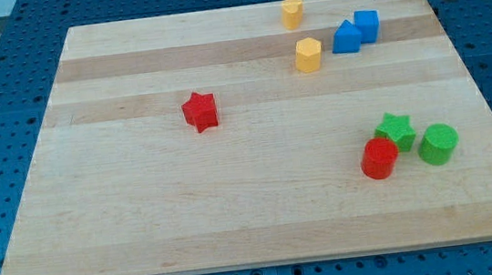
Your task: Push blue triangle to the center
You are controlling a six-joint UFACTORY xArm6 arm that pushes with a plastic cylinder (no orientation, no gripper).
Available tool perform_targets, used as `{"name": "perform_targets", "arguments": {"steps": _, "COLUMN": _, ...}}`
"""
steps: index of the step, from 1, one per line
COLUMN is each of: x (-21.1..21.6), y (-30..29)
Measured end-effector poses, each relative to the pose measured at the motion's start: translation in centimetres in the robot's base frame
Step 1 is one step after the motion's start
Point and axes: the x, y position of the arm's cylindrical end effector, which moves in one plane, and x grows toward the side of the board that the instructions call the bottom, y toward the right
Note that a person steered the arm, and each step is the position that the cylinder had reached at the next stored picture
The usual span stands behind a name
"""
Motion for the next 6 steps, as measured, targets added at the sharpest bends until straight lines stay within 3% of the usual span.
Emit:
{"name": "perform_targets", "arguments": {"steps": 1, "x": 2.0, "y": -8.6}}
{"name": "perform_targets", "arguments": {"steps": 2, "x": 6.7, "y": -16.5}}
{"name": "perform_targets", "arguments": {"steps": 3, "x": 9.6, "y": -12.3}}
{"name": "perform_targets", "arguments": {"steps": 4, "x": 8.2, "y": -11.9}}
{"name": "perform_targets", "arguments": {"steps": 5, "x": 8.8, "y": -15.0}}
{"name": "perform_targets", "arguments": {"steps": 6, "x": 13.6, "y": -16.3}}
